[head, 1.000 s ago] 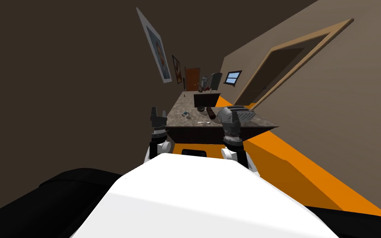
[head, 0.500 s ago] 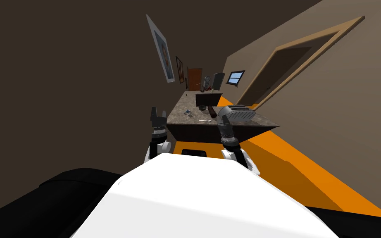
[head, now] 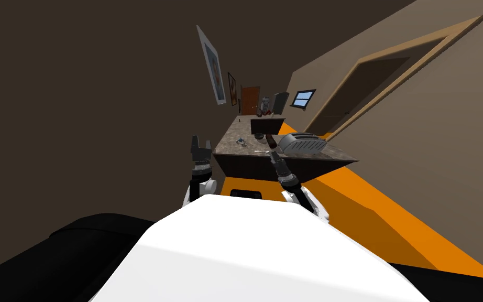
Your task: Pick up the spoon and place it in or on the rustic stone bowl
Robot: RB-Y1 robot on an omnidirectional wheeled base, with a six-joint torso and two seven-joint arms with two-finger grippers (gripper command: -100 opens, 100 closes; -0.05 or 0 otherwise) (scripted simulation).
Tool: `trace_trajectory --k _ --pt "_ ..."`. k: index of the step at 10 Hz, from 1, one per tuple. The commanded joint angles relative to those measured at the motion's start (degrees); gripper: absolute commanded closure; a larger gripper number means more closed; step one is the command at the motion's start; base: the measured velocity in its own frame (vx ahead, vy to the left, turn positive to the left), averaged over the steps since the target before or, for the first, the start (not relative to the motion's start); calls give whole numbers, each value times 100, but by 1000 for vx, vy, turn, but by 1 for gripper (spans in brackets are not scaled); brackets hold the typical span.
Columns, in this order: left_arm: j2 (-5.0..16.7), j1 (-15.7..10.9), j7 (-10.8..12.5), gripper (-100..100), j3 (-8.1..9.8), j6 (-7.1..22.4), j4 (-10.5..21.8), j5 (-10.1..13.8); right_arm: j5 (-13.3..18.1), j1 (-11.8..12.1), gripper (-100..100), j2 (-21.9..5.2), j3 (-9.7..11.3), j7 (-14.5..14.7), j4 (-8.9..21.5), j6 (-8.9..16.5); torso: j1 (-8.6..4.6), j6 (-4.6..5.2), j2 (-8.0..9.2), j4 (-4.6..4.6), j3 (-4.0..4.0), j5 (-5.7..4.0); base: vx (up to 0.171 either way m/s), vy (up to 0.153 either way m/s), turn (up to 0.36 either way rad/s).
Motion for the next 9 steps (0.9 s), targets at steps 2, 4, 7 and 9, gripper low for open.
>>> trace_trajectory --k 2,4,7,9 --pt "0 1 0 0 0 0 0 0 162 -80 -100 -412 234 98 241 -99 -3 3 -5 0 -2 0 -80 11 104" --pt "0 1 0 0 0 0 0 0 266 -149 -100 -724 375 141 417 -160 -4 3 -8 -1 -4 -1 -65 29 106" --pt "0 0 0 0 0 0 0 0 375 -220 -100 -1186 513 175 601 -220 -1 0 -10 -2 -6 0 -59 23 100" --pt "0 1 0 0 0 0 0 0 487 -293 -100 -1534 647 201 793 -280 -3 0 -14 -3 -7 -1 -51 20 116"
